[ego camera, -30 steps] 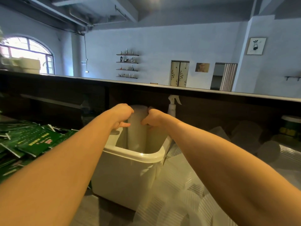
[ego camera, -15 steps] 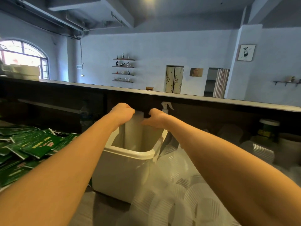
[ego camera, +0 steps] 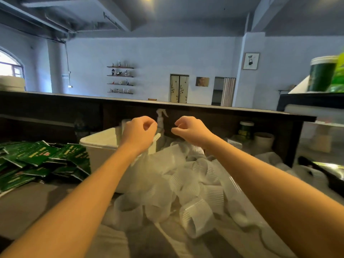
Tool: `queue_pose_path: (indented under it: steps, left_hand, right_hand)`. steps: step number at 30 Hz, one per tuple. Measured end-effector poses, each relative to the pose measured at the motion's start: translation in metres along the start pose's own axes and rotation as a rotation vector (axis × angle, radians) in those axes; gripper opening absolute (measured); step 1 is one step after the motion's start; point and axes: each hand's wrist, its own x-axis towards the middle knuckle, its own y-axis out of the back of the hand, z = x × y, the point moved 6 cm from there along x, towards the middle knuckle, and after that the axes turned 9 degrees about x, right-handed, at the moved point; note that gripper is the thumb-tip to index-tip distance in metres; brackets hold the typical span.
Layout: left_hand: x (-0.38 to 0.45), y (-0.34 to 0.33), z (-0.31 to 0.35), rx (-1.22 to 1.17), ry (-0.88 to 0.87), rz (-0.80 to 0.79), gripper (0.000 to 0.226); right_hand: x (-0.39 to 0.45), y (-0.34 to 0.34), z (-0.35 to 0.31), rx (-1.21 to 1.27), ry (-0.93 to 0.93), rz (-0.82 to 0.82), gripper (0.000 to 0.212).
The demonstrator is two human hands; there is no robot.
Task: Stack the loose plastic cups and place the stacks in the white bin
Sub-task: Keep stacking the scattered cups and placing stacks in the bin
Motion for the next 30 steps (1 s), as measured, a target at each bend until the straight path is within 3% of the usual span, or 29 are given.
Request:
queue_pose_path:
  steps: [11,20,25,30]
  left_hand:
    - [-0.104,-0.057,0.070,-0.015,-0.268,-0.139,0.017]
    - [-0.176,-0.095,0.081,0.369,-0.503,-0.100,0.040]
    - [-0.195,-0.112,0.067,0.378,-0.443,-0.229,0.062]
    - [-0.208,-0.122,0.053,0.388,-0.401,-0.284,0.073]
  right_hand:
    - [-0.143,0.078,0.055,-0.167,-0.071,0.073,0.041]
    - [-0.240,0.103,0.112,-0.511,-0.148,0.013,0.075]
    - [-0.261,0.107,0.133,-0.766,-0.195,0.103,0.093]
    - [-0.268,0.110,0.143,-0.861,-0.286,0.168,0.087]
